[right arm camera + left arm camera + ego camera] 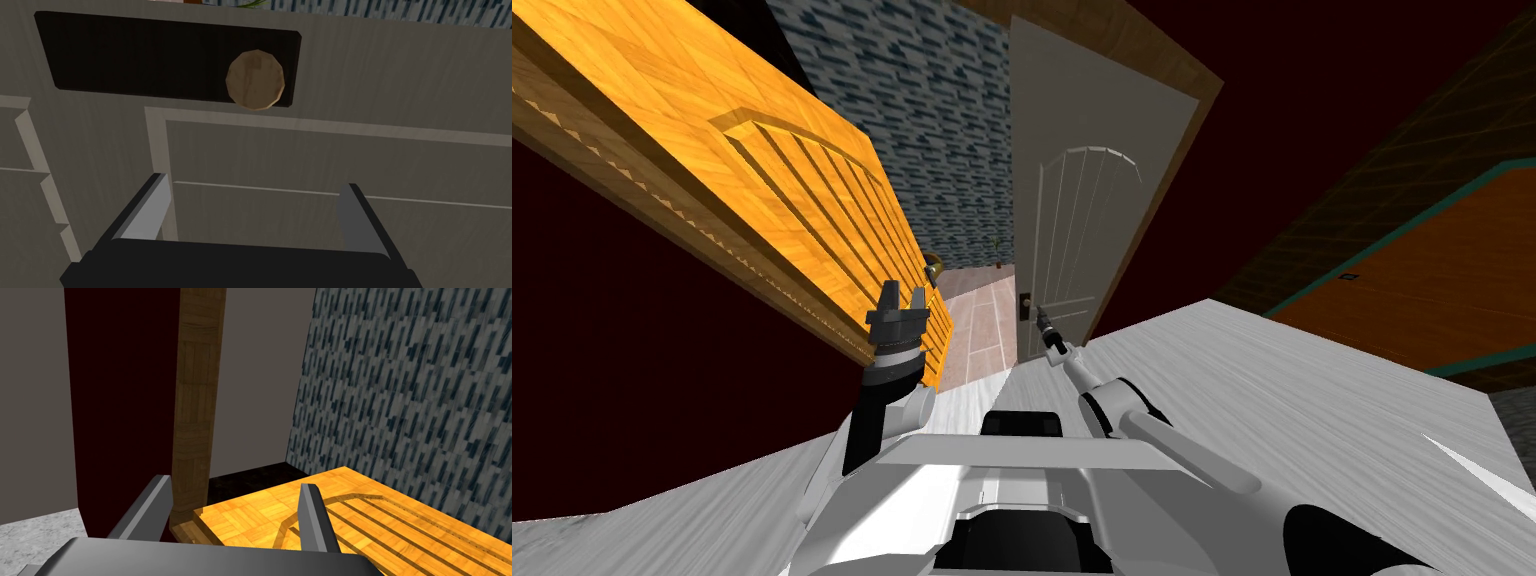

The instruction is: Push the door open

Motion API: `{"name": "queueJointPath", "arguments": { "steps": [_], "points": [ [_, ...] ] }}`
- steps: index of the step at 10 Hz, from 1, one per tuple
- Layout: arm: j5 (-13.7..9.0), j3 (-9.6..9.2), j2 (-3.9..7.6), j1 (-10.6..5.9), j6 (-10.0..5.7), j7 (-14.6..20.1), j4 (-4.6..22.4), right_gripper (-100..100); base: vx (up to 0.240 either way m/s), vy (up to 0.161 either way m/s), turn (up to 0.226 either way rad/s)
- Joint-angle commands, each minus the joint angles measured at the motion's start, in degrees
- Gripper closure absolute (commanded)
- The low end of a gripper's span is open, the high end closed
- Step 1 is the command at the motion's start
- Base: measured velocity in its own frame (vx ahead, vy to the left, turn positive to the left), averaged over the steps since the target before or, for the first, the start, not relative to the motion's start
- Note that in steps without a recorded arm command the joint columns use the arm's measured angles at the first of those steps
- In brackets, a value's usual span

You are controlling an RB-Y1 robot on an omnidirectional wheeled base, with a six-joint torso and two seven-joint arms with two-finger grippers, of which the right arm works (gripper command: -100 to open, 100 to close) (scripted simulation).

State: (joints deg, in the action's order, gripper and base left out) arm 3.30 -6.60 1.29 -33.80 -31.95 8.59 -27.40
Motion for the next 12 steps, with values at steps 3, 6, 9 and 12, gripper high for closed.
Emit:
{"name": "queueJointPath", "arguments": {
  "steps": [3, 6, 9, 12],
  "points": [
    [0.03, 0.00, 0.43, 0.77, 0.97, 0.03, -1.65, -100, 0.105, 0.033, 0.015],
    [-0.10, 0.30, -0.36, 0.78, 0.92, -0.12, -1.58, -100, 0.166, 0.066, 0.021],
    [-0.08, 0.28, -1.06, 1.23, 1.41, -0.09, -2.54, -100, 0.158, 0.043, 0.015],
    [-0.08, 0.28, -1.06, 1.23, 1.41, -0.09, -2.54, 100, -0.020, -0.007, 0.001]
  ]
}}
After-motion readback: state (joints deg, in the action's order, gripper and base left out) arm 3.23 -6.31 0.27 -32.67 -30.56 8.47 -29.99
